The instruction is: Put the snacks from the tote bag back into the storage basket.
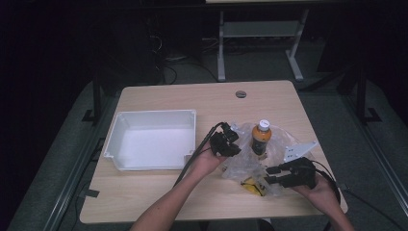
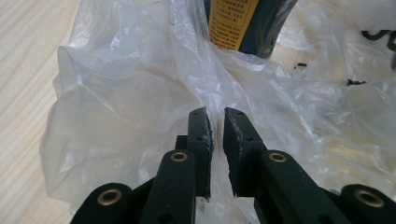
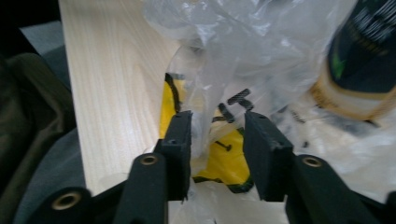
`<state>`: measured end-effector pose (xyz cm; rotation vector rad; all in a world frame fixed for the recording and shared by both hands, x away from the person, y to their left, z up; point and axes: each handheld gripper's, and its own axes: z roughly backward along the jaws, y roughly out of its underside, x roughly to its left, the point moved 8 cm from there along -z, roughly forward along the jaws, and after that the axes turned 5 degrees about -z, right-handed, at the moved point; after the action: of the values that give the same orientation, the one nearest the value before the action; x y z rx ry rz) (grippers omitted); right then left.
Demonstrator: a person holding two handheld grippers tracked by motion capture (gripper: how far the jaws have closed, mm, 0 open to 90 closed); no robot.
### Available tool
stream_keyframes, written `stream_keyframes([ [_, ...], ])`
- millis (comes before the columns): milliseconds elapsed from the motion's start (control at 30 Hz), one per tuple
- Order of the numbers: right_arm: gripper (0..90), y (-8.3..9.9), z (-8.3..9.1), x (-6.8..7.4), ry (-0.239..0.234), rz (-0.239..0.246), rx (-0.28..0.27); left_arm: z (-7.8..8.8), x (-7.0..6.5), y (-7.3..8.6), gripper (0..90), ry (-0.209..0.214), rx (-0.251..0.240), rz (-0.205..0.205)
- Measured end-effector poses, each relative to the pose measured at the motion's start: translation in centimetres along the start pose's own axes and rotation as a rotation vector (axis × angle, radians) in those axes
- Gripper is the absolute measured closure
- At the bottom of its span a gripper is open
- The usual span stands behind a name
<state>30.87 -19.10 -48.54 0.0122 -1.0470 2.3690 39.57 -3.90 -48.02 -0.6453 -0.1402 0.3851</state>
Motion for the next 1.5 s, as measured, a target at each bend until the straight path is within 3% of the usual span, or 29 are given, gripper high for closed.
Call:
stream_keyframes([
  [300, 50.0, -1.0, 2.1, -0.9, 0.043, -0.009, -0.073, 1.5, -0.1, -0.4, 73.2, 0.027, -0.029, -0.040],
  [500, 46.3, -1.2, 3.1, -1.6, 0.073, -0.033, -0.109, 2.2, -0.1, -0.7, 70.2, 0.050, -0.057, -0.025],
  [633, 43.5, -1.7, 3.2, -2.7, 0.090, -0.060, -0.130, 2.6, -0.1, -0.8, 61.0, 0.051, -0.069, -0.013],
  [867, 40.6, -2.5, 3.5, -3.9, 0.120, -0.080, -0.162, 3.8, 0.3, -0.9, 53.3, 0.059, -0.086, -0.015],
  [1500, 35.9, -1.6, 4.4, -5.1, 0.169, -0.124, -0.181, 5.7, 0.3, -2.0, 40.2, 0.074, -0.116, -0.037],
])
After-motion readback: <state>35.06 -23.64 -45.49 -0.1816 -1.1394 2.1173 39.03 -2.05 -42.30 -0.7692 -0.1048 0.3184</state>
